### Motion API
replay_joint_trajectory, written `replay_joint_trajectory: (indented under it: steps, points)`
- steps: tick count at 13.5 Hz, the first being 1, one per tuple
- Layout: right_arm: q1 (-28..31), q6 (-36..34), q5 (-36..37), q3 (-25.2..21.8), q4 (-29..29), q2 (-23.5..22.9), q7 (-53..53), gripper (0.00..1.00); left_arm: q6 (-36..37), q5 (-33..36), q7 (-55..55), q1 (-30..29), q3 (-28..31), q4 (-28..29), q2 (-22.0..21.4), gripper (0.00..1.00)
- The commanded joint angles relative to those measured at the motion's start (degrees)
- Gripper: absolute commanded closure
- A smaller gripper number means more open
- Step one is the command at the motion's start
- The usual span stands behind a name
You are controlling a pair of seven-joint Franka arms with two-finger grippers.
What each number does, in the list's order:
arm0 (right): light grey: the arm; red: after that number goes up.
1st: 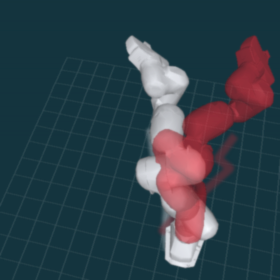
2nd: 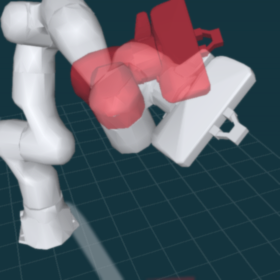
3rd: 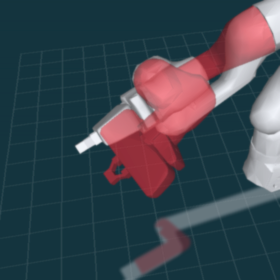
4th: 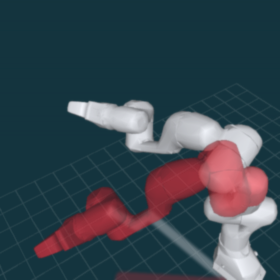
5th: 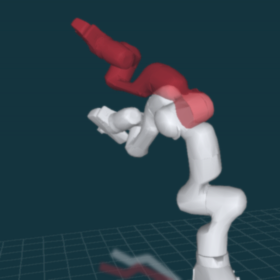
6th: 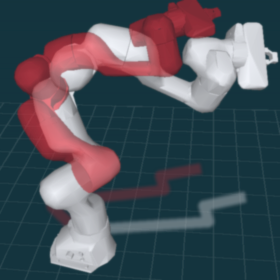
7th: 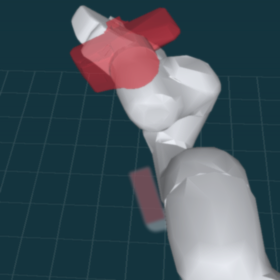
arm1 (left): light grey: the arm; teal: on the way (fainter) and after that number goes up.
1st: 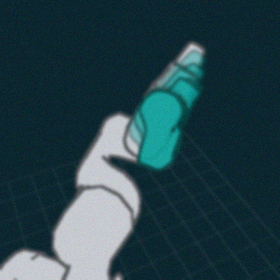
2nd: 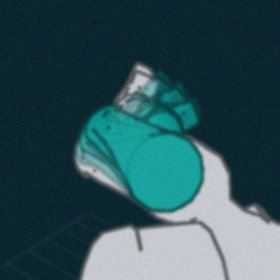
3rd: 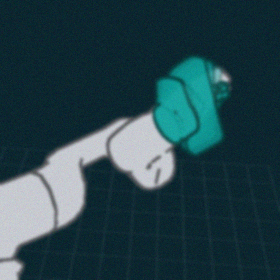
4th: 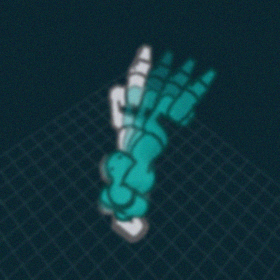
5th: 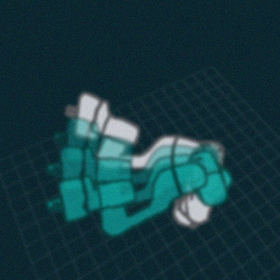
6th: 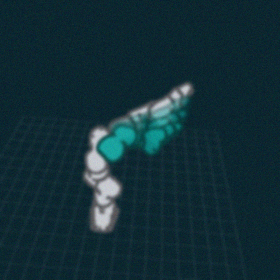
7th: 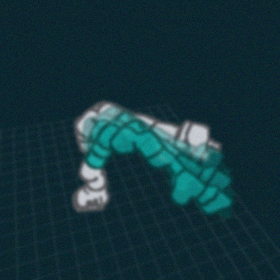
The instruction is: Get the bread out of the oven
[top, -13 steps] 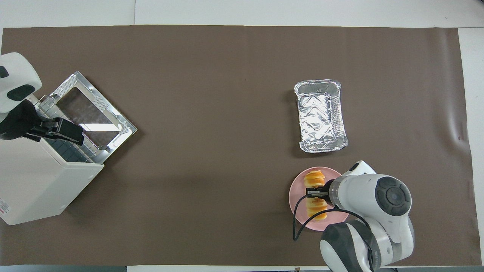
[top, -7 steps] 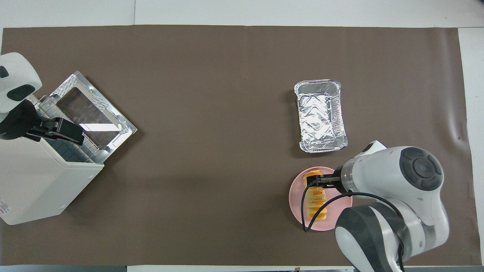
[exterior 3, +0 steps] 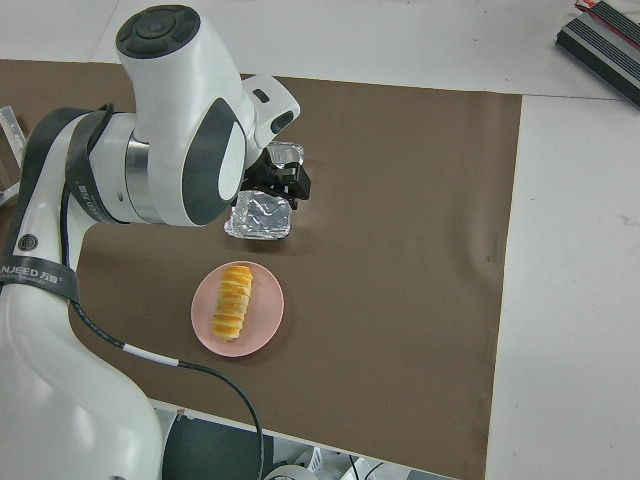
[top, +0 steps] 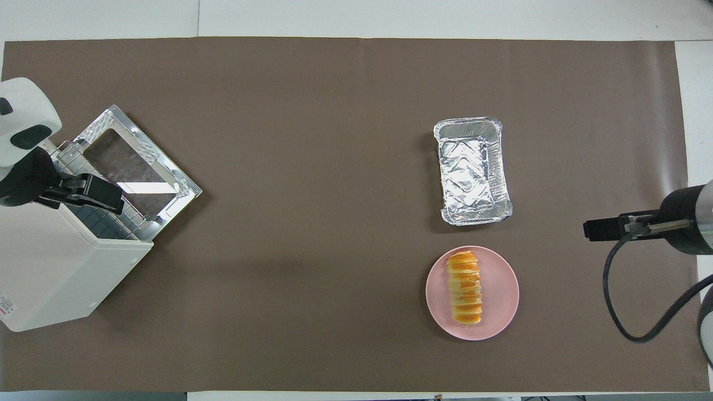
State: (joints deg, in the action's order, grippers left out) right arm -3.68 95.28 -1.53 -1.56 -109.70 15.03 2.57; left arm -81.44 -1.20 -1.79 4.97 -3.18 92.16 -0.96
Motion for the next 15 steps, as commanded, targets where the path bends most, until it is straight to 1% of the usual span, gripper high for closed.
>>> replay_joint_trajectory:
  steps: [1,3,5,6,7,9,11,15]
  points:
    - [1.3,-3.0,2.0,0.6,8.5,-6.2,1.4,0.0,-1.1,0.9,-0.4,-0.6,-0.4,1.4,-1.2,0.0]
    - [2.2,-3.7,1.8,0.4,11.5,-9.7,1.4,0.0,-1.1,0.8,-0.4,-0.5,-0.4,1.4,-1.3,0.0]
    - [2.9,-6.6,1.8,0.4,17.2,-14.0,1.5,0.0,-1.1,0.9,-0.4,-0.6,-0.4,1.4,-1.2,0.0]
    - [2.9,-6.6,1.9,0.4,17.9,-15.0,1.5,0.0,-1.1,0.9,-0.4,-0.6,-0.4,1.4,-1.2,0.0]
    - [3.1,-6.7,2.0,0.3,17.4,-14.8,1.4,0.0,-1.1,0.9,-0.4,-0.5,-0.4,1.4,-1.3,0.0]
    - [5.2,-6.8,2.0,0.3,16.6,-14.5,1.4,0.0,-1.1,0.9,-0.4,-0.6,-0.4,1.4,-1.3,0.0]
    - [5.4,-7.9,2.0,0.3,16.4,-14.3,1.2,0.0,-1.1,0.9,-0.4,-0.6,-0.4,1.4,-1.2,0.0]
    - [6.4,-7.8,2.1,0.2,16.4,-14.3,0.9,0.0,-1.1,0.9,-0.4,-0.5,-0.4,1.4,-1.2,0.0]
